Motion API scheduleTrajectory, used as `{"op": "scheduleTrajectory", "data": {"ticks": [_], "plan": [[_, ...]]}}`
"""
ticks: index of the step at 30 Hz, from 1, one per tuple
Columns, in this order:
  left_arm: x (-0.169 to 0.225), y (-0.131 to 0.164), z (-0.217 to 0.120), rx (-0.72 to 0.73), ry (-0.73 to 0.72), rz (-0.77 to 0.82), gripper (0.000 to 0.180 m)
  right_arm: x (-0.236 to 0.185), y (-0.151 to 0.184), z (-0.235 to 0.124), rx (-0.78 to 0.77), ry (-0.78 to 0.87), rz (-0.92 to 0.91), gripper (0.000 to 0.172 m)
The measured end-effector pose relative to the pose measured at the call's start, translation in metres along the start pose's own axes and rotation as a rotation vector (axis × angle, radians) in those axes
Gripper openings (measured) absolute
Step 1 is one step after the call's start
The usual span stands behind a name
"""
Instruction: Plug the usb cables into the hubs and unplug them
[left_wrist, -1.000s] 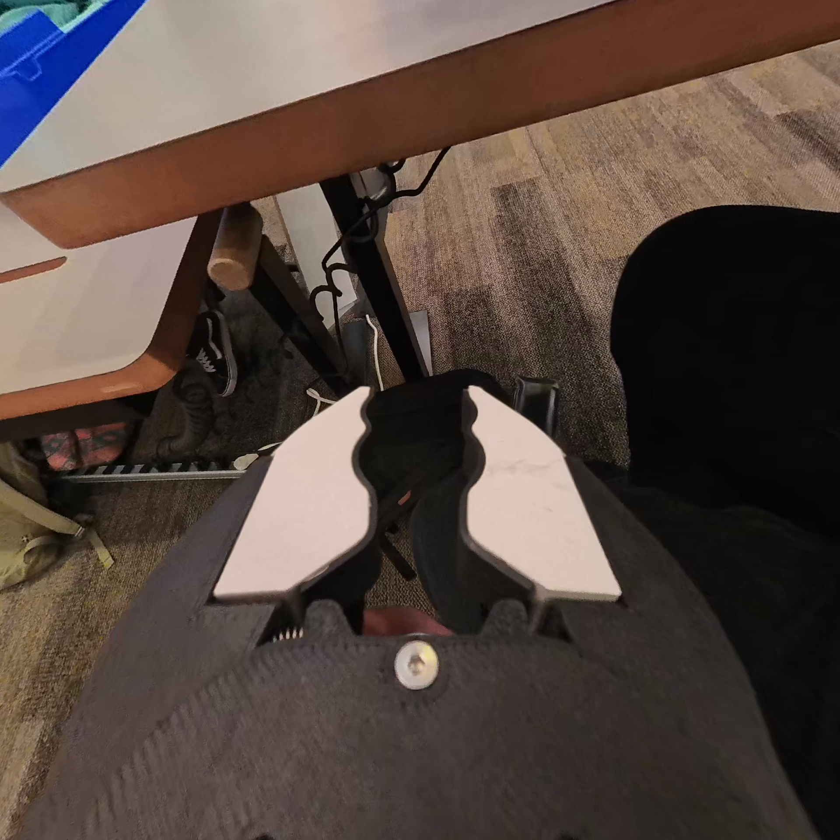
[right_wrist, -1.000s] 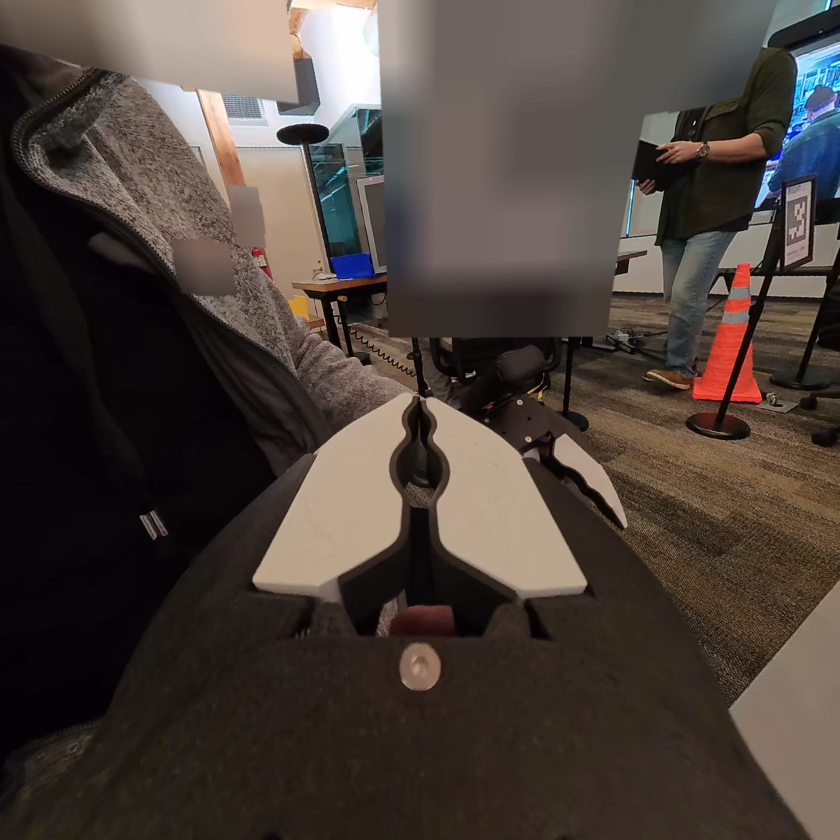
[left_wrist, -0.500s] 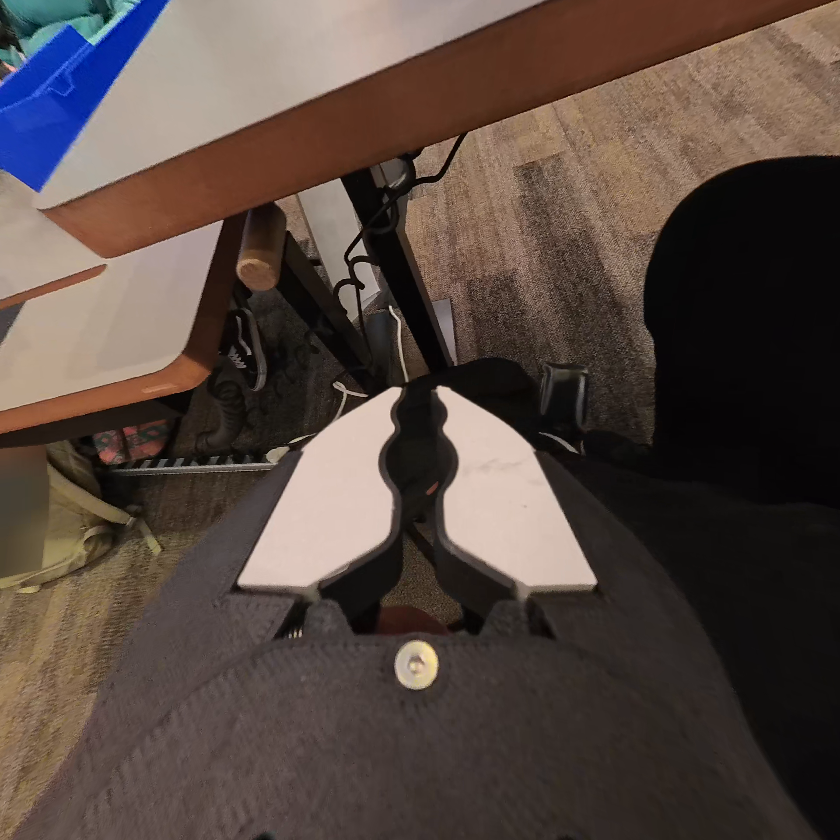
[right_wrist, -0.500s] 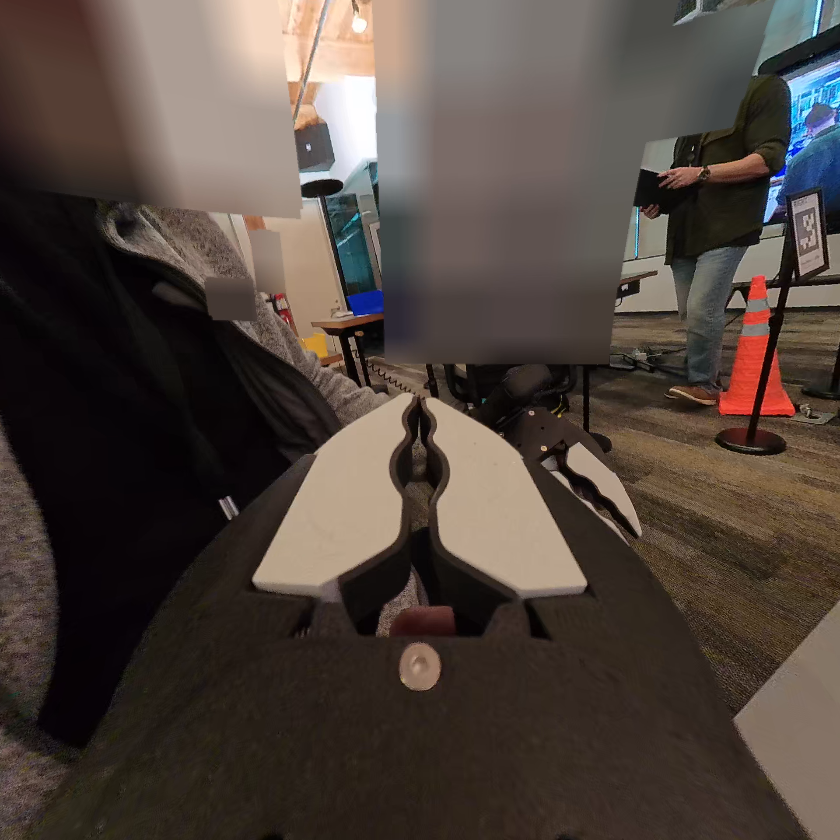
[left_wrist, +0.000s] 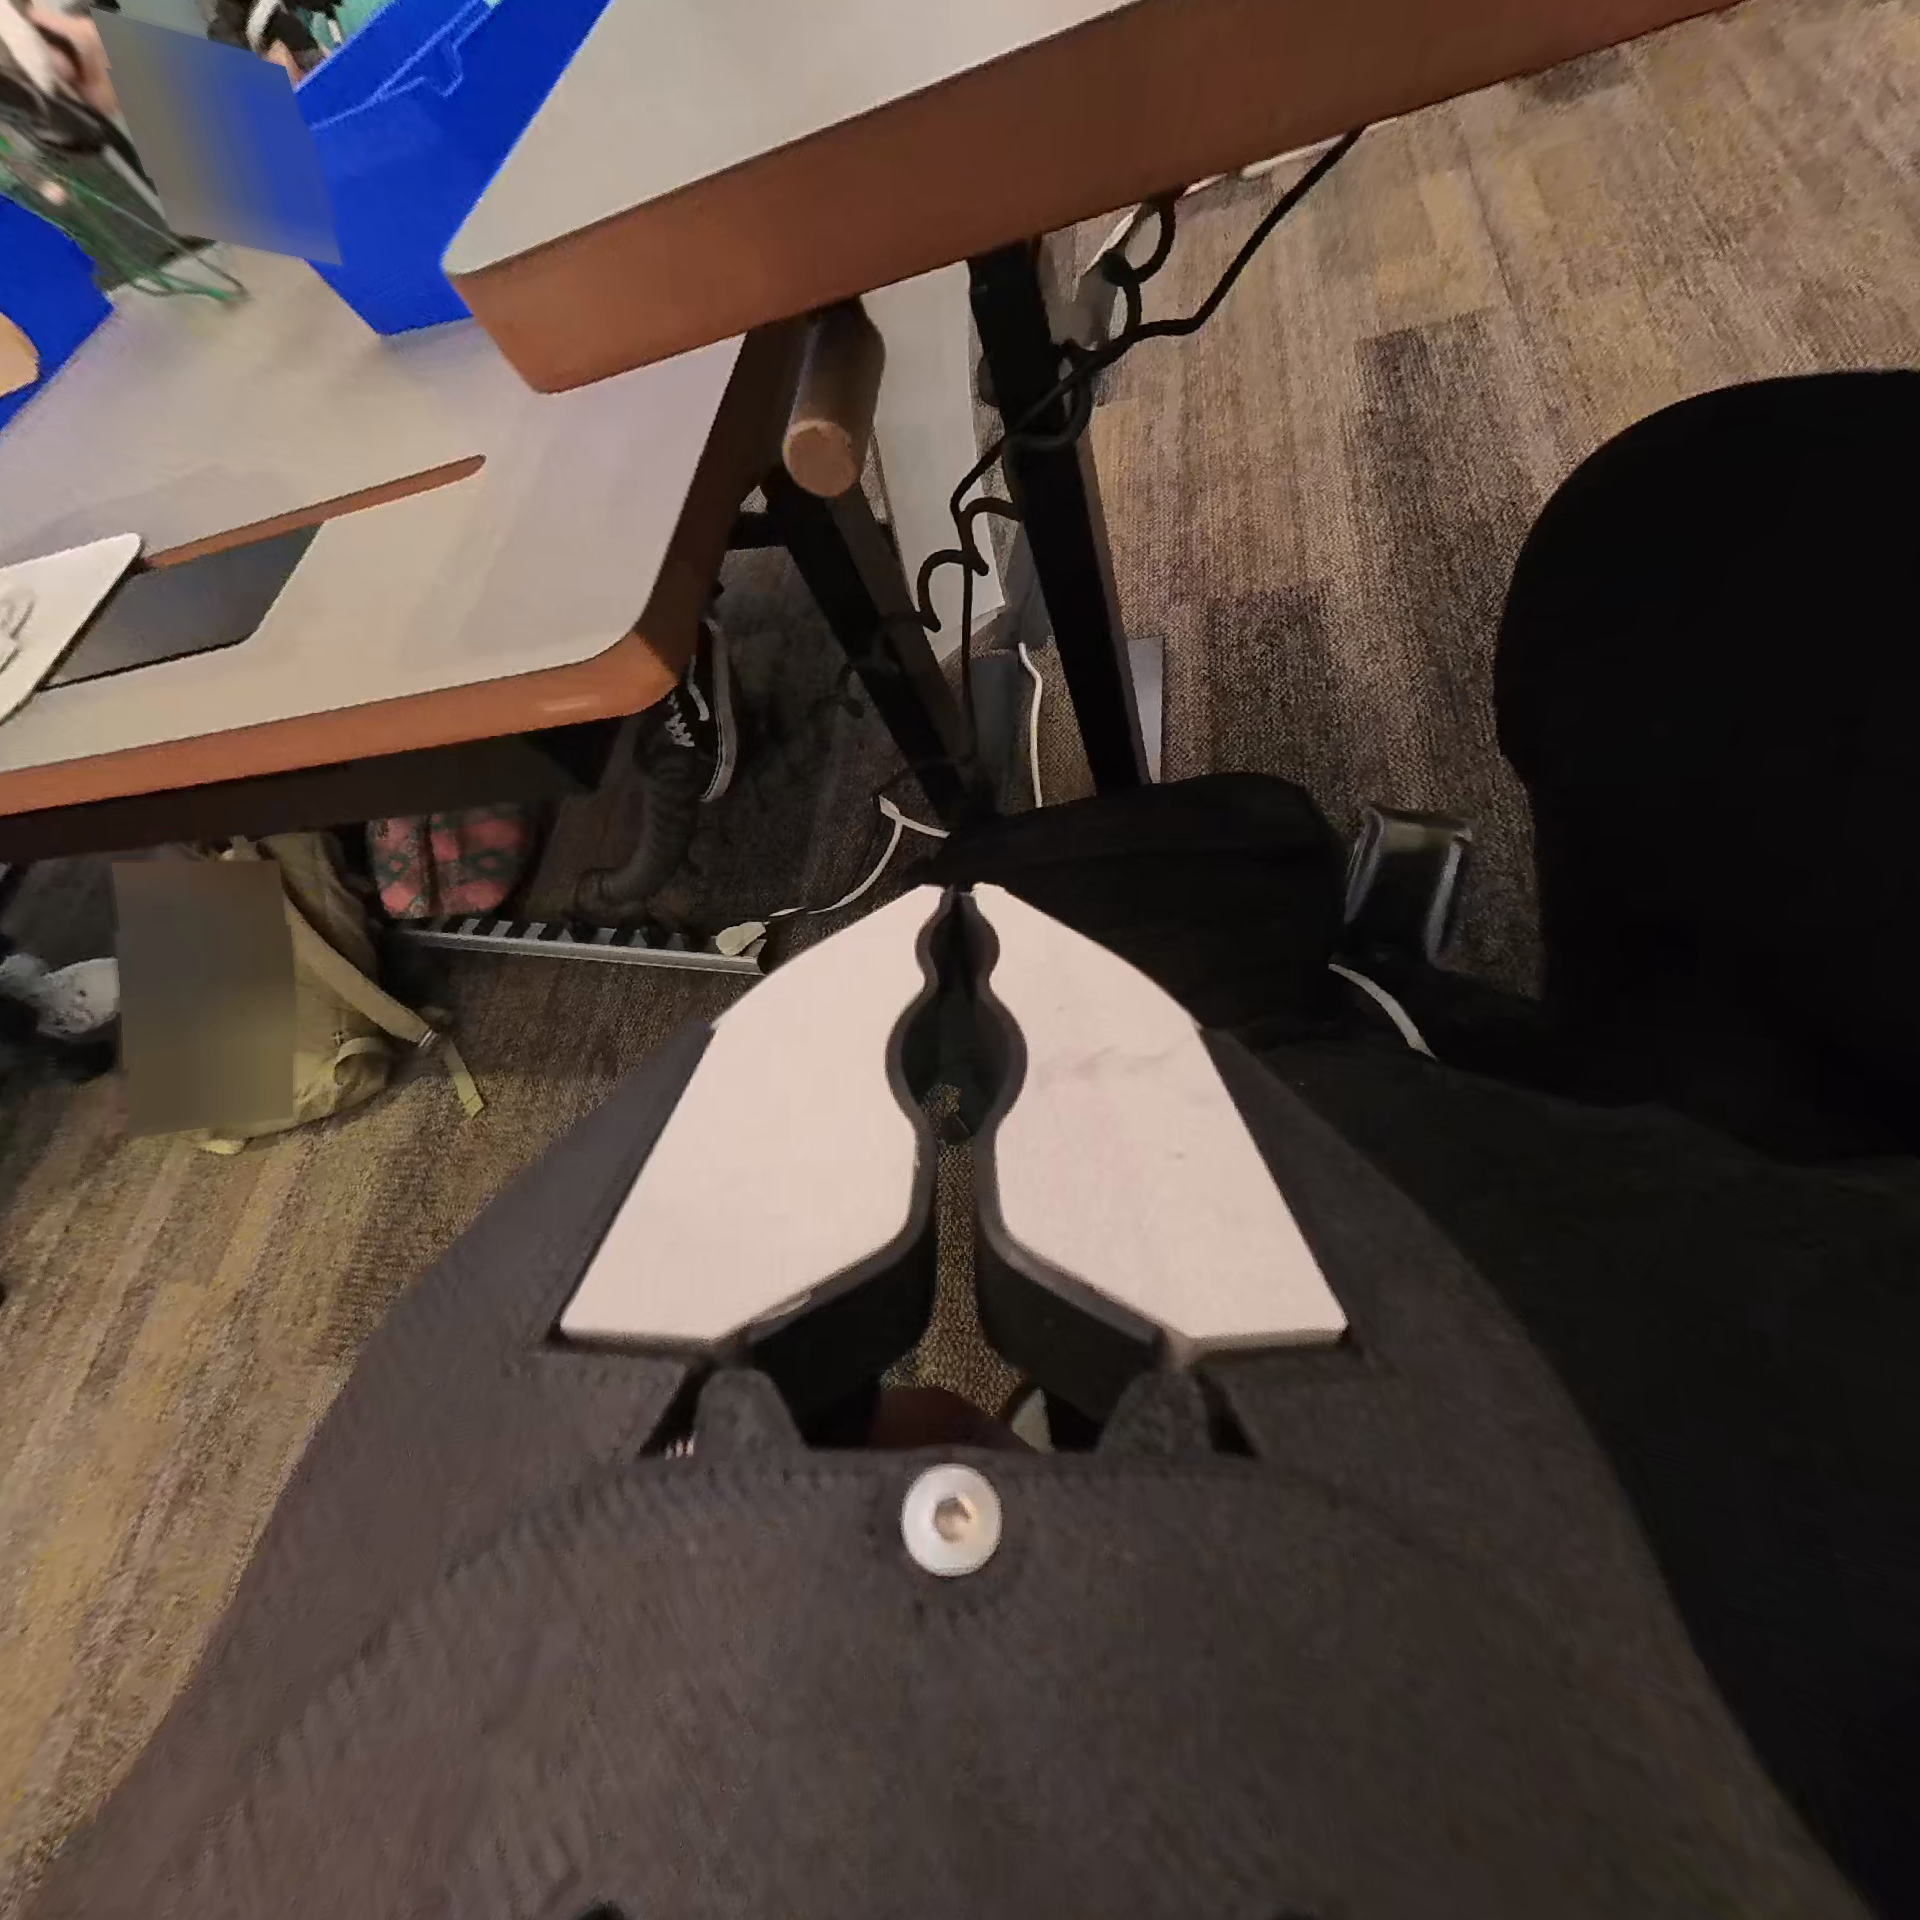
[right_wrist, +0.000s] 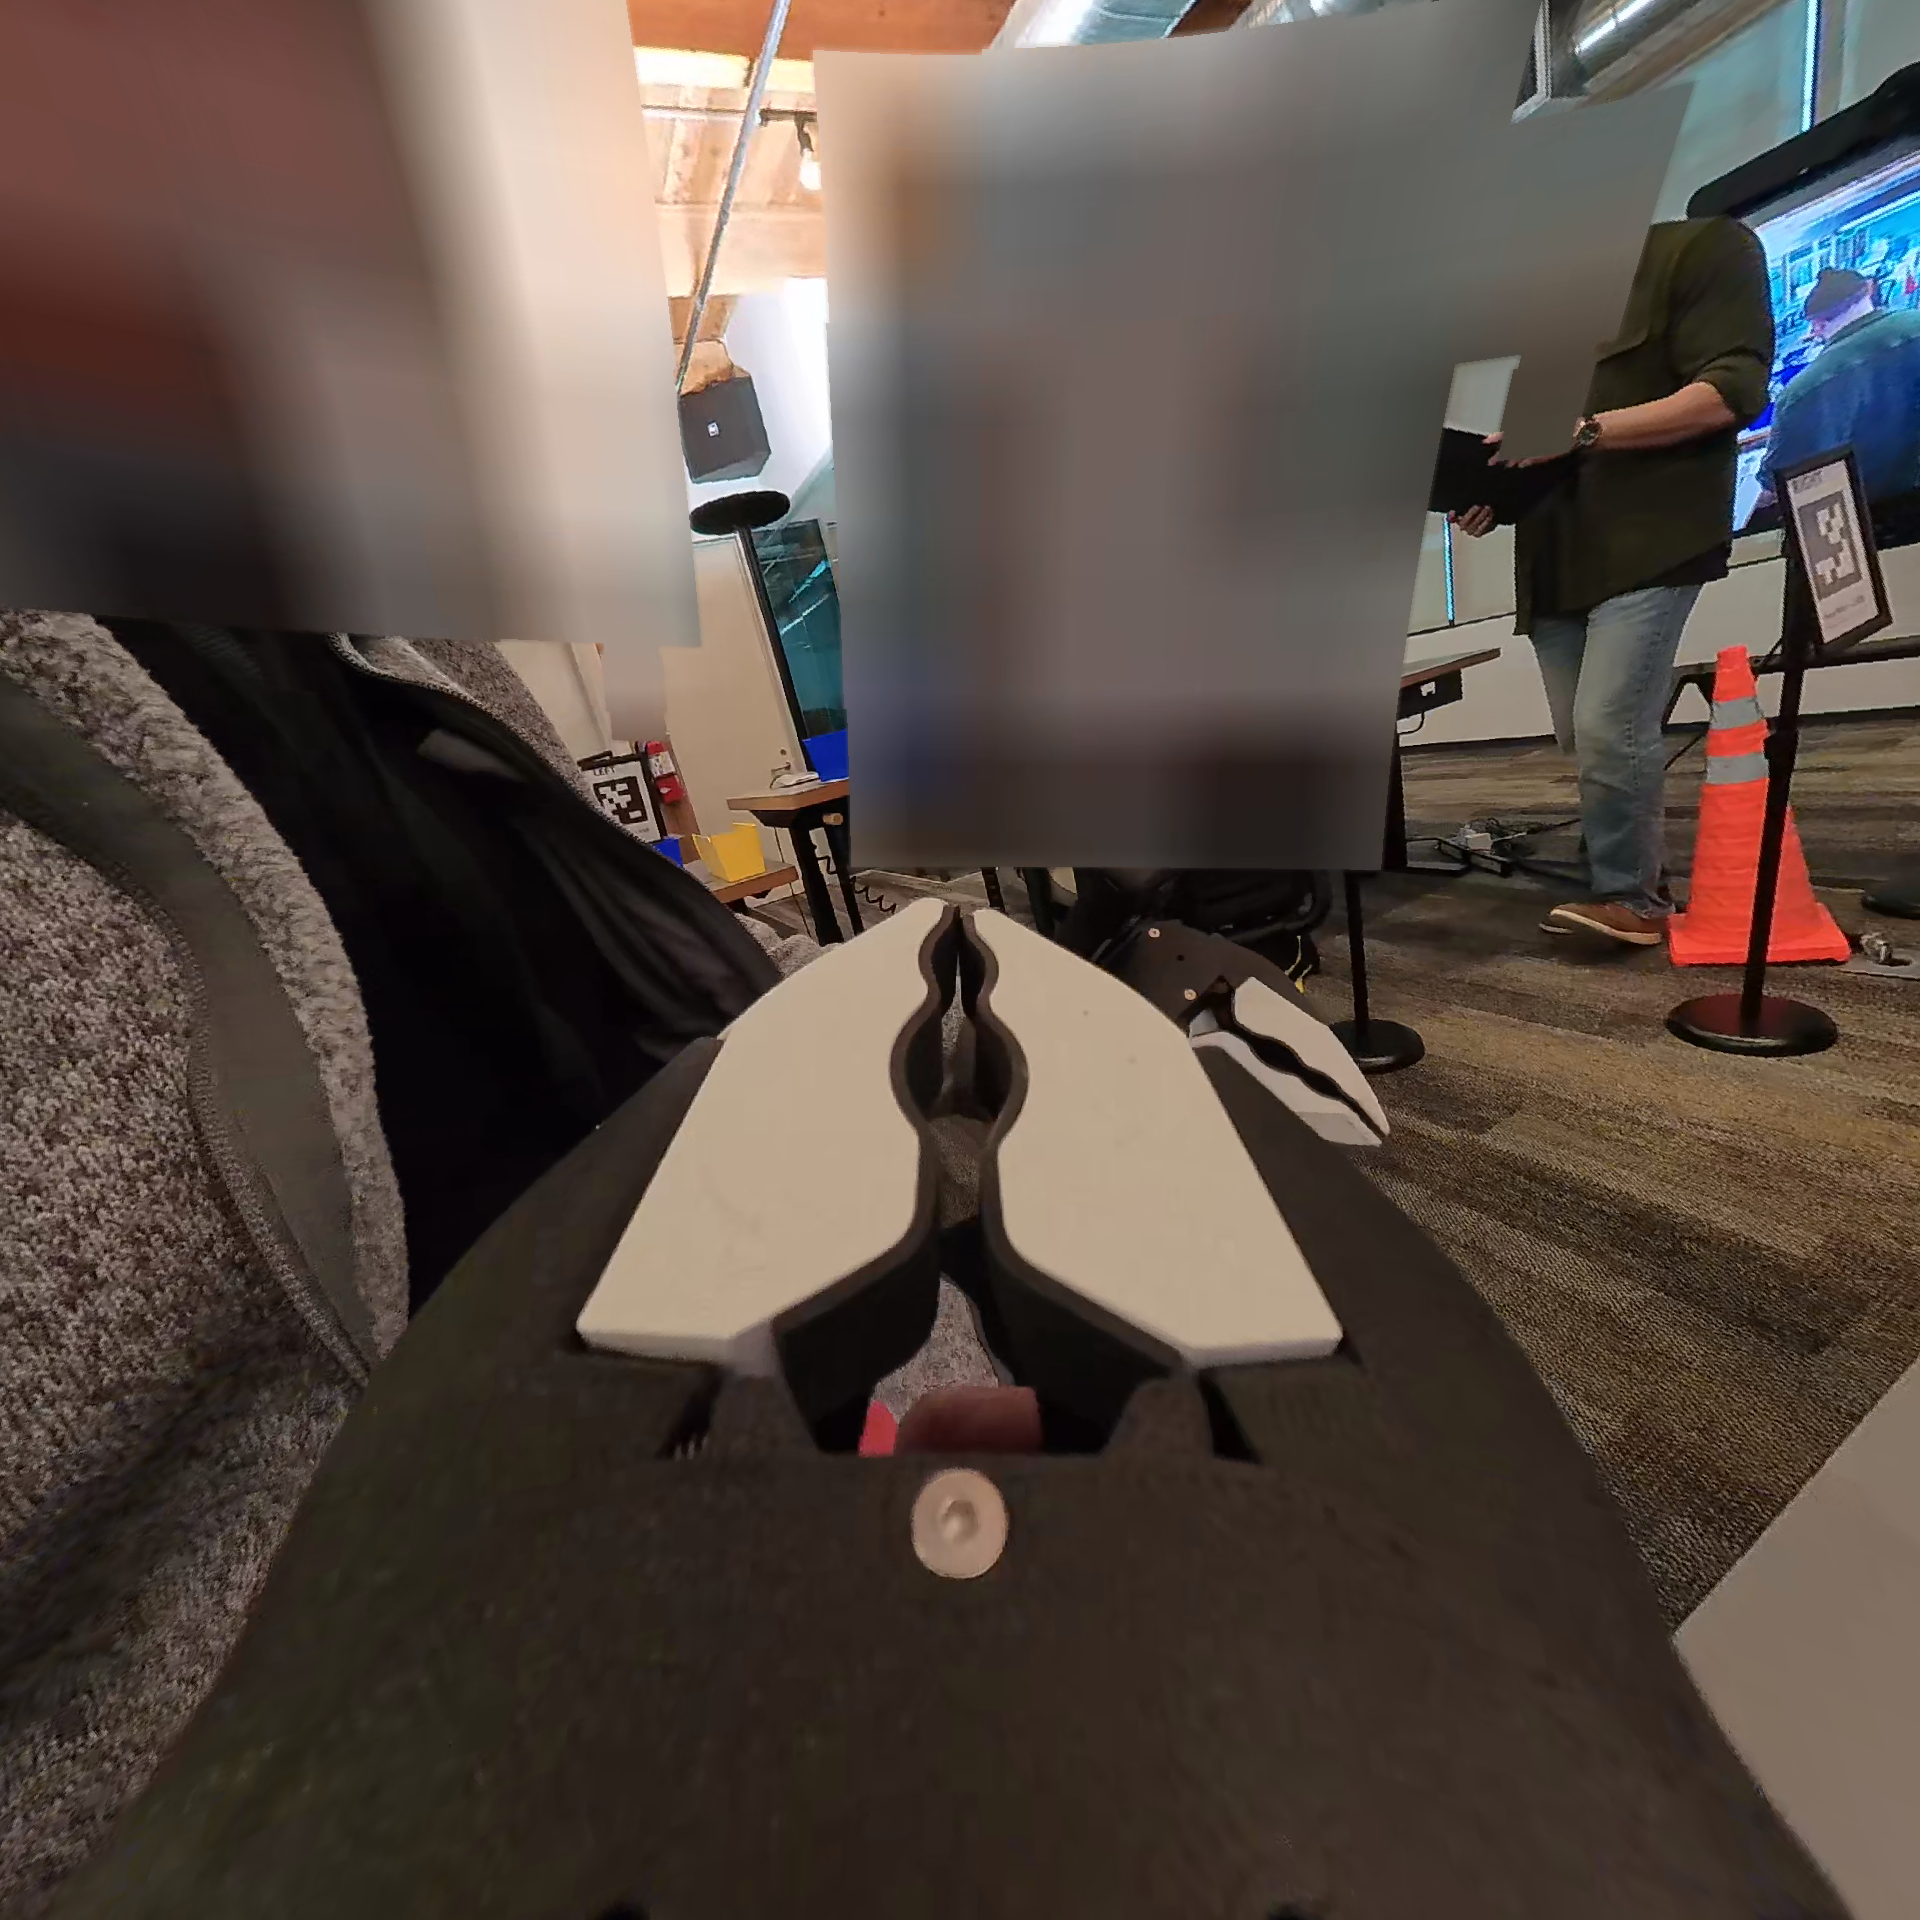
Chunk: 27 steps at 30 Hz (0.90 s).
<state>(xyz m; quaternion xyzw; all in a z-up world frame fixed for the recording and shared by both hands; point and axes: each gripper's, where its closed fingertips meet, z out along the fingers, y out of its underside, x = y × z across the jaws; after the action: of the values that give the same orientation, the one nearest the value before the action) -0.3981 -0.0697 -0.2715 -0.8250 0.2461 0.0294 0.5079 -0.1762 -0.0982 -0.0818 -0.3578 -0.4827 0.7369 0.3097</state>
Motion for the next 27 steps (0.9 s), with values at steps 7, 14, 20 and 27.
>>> {"op": "scheduleTrajectory", "data": {"ticks": [7, 14, 20, 27], "plan": [[0.002, 0.007, 0.001, -0.023, 0.002, 0.004, 0.003, 0.000, -0.002, -0.001, 0.014, -0.003, 0.009, 0.000], [0.000, 0.024, -0.015, -0.048, -0.025, 0.011, 0.004, 0.000, -0.002, -0.001, 0.014, -0.004, 0.010, 0.000], [-0.003, 0.031, -0.044, -0.039, -0.067, 0.012, 0.004, 0.001, -0.003, -0.002, 0.024, -0.007, 0.023, 0.000], [-0.008, 0.049, -0.068, -0.070, -0.115, -0.005, 0.004, 0.001, -0.003, -0.002, 0.030, -0.010, 0.032, 0.000]]}}
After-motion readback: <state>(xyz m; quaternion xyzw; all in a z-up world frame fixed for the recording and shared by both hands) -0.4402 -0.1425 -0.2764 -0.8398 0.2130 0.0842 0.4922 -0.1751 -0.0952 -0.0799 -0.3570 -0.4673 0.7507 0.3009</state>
